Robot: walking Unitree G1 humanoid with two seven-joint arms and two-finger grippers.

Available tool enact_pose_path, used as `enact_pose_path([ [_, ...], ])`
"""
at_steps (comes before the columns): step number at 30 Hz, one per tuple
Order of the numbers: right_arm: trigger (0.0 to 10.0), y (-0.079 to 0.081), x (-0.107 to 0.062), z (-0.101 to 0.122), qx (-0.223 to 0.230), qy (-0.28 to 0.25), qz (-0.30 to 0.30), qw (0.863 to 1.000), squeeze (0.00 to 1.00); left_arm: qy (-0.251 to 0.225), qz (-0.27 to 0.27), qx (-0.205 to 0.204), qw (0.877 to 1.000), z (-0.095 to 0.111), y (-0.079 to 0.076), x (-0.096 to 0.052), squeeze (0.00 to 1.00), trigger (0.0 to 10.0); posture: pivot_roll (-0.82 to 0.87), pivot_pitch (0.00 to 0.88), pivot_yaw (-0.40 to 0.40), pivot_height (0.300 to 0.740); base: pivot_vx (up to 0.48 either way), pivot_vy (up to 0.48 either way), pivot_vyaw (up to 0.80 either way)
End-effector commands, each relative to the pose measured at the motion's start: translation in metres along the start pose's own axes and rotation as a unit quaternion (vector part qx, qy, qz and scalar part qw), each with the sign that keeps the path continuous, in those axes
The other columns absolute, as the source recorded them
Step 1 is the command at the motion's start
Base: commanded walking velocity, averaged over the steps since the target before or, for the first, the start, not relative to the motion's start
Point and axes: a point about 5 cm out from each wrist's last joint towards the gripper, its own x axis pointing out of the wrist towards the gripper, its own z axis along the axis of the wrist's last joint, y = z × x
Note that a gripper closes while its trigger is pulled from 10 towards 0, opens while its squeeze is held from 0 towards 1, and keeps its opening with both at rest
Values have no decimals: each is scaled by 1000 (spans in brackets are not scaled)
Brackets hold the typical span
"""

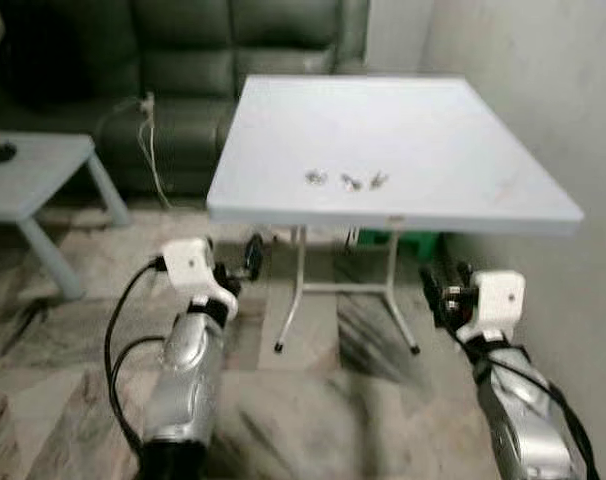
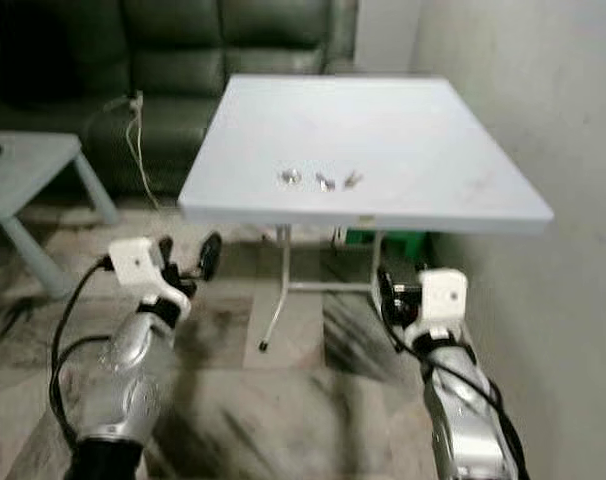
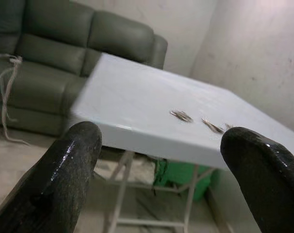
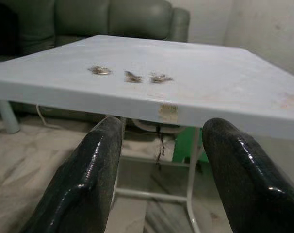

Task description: Hang keys on a hook

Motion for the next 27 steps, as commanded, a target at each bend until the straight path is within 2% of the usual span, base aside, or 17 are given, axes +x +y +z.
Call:
enact_pose_path([
  [1, 10000, 7, 5, 6, 6, -12, 10, 1000, 0, -2, 13, 7, 1000, 2, 8, -1, 0, 10000, -38, 0, -62, 740, 0, 476, 0],
  [5, 10000, 8, 5, 7, 6, -12, 12, 1000, 0, -3, 16, 3, 1000, 3, 8, 0, 0, 10000, -39, 0, -64, 740, 0, 457, 0],
  [9, 10000, 6, 7, 7, 5, -12, 13, 1000, 0, -2, 21, 13, 1000, 3, 7, 2, 0, 10000, -40, 0, -75, 740, 0, 0, 0],
  [15, 10000, 3, 10, 10, -1, -13, 18, 1000, 0, -10, 27, 0, 1000, 5, 4, 3, 0, 10000, -87, 0, -96, 740, 0, 0, 0],
  [23, 10000, -1, 5, 10, -7, -10, 16, 1000, 0, -3, 26, -7, 1000, 3, 3, 2, 0, 10000, -96, 0, -84, 740, 0, 0, 0],
  [27, 10000, 2, 4, 10, -2, -12, 15, 1000, 0, -6, 22, 0, 1000, 5, 5, 2, 0, 10000, -83, 0, -69, 740, 0, 0, 0],
])
